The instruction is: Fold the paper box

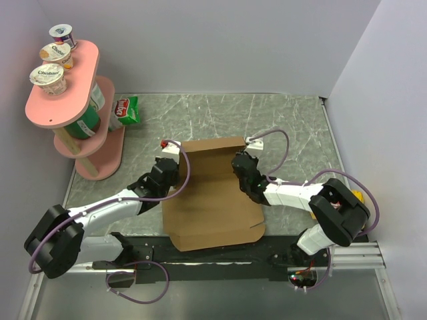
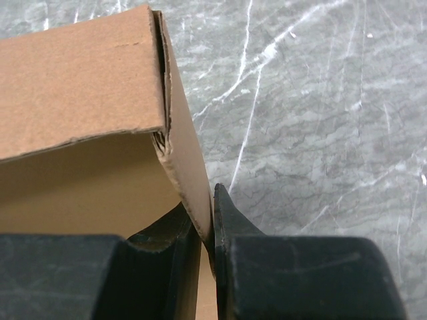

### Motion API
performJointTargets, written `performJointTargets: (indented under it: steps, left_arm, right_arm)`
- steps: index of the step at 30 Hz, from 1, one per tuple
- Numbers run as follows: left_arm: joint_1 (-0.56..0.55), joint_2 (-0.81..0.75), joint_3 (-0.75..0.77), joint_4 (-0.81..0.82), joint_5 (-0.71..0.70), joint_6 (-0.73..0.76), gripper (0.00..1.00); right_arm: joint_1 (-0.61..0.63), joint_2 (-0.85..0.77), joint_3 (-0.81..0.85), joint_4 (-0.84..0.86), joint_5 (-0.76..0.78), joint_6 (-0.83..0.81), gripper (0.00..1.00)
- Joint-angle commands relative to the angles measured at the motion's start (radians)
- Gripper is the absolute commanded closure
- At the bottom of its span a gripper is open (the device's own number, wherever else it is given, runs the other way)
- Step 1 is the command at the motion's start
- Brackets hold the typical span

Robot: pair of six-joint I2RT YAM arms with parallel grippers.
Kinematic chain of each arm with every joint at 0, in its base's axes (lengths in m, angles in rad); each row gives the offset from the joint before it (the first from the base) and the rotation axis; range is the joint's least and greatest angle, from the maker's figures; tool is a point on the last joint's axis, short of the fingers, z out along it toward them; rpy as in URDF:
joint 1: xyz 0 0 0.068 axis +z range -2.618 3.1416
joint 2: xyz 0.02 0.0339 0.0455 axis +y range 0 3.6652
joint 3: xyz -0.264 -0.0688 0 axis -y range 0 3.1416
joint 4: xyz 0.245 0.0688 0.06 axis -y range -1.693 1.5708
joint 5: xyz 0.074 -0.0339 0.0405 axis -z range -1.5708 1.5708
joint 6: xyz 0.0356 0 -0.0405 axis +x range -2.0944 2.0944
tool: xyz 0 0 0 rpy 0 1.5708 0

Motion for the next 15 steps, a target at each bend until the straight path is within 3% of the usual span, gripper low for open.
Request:
performJointTargets:
  steps: [1, 4, 8, 9, 12, 15]
  left_arm:
    - [0.004, -0.066, -0.017, 0.058, 0.064, 0.022, 0.99]
    - [0.003, -0.049, -0.005, 0.056, 0.048, -0.001, 0.99]
    - [0.003, 0.015, 0.036, 0.000, -0.070, -0.022, 0.99]
    - [0.006, 0.049, 0.047, -0.014, -0.098, -0.025, 0.99]
    - [0.009, 0.093, 0.087, -0.025, -0.144, -0.021, 0.99]
    - [0.015, 0.095, 0.085, 0.019, -0.147, -0.005, 0.99]
  right_arm:
    - [-0.038, 0.002, -0.081, 0.061, 0.092, -0.051, 0.96]
    - [-0.036, 0.002, -0.061, 0.047, 0.073, -0.048, 0.86]
    - [-0.038, -0.065, -0.093, 0.041, 0.052, -0.032, 0.49]
    - [-0.036, -0.085, -0.122, 0.041, 0.047, -0.026, 0.36]
    - [-0.038, -0.160, -0.168, -0.002, 0.056, -0.012, 0.16]
    - [-0.024, -0.229, -0.216, -0.011, 0.044, -0.044, 0.11]
